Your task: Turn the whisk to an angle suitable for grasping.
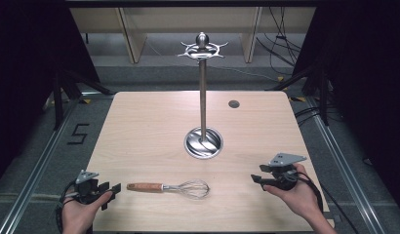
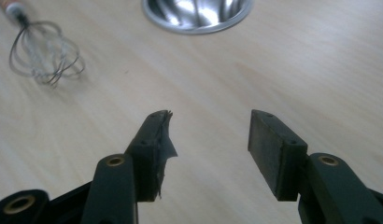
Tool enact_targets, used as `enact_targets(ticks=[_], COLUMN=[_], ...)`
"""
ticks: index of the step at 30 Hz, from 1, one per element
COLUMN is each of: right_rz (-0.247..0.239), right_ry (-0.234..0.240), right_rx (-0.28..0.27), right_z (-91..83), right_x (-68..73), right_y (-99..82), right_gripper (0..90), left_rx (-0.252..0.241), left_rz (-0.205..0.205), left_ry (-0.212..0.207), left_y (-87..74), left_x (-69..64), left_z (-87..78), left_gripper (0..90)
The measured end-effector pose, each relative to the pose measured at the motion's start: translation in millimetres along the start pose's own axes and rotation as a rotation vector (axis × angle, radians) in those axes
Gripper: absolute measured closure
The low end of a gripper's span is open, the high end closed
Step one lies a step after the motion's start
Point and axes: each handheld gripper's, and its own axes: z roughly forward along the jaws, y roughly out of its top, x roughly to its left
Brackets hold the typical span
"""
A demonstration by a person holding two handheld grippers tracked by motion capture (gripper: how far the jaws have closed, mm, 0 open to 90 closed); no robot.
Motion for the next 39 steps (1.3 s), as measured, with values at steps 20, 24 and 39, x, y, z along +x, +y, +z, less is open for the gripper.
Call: enact_targets(ticks=[20,24,39], right_rz=[0.06,0.056,0.059], right_ry=[0.031,0.044,0.06], right_rx=[0.004,0.02,0.034], right_z=[4.6,4.3,8.6], right_x=[-3.8,-3.6,-2.6], right_y=[-2.9,-2.8,-4.5], right_gripper=[47.5,47.3,46.8], left_rx=[0.342,0.373,0.415], left_rz=[0.222,0.181,0.266], left_ry=[-0.052,-0.056,0.004], left_y=[24.8,33.2,91.2], left_x=[-47.6,-50.8,-54.7], left_z=[42.5,55.3,107.4], left_gripper=[89.4,89.5,89.4])
